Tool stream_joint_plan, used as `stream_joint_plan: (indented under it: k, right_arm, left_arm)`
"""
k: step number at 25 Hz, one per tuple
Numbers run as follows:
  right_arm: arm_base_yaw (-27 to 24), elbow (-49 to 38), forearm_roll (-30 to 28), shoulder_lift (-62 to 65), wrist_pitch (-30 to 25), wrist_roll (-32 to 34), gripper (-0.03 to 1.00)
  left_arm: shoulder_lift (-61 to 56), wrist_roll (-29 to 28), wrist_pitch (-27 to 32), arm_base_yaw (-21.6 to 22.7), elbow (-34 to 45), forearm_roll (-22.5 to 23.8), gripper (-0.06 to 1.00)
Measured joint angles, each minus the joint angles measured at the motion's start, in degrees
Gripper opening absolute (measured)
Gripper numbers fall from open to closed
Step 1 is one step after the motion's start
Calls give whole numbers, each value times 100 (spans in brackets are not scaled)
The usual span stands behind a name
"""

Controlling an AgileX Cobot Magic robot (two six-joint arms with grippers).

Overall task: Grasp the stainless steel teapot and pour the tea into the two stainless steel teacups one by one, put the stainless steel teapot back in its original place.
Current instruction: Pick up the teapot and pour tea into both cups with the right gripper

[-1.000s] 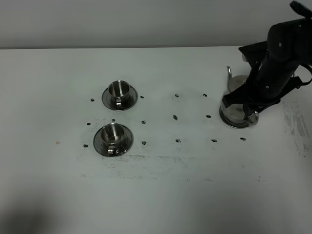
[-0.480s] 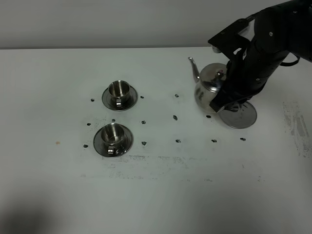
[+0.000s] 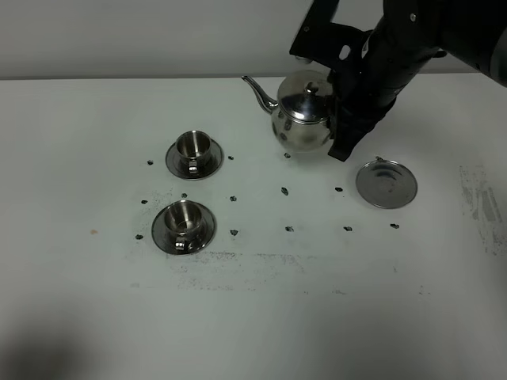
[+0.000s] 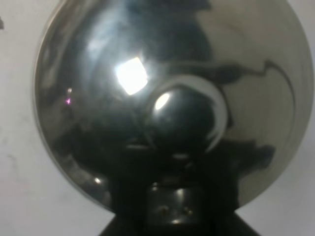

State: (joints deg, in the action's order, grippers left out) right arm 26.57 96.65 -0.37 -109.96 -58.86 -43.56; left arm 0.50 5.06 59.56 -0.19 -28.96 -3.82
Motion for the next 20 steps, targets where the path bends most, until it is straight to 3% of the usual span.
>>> stream_joint_plan:
  k: [7, 20]
  right_arm:
    - [0, 990, -314, -793, -138, -990, 20]
    - [14, 2746, -510, -2116, -486, -1753, 20]
  left_arm:
    - [0, 0, 0, 0, 0, 0, 58]
    - [0, 0, 0, 0, 0, 0, 58]
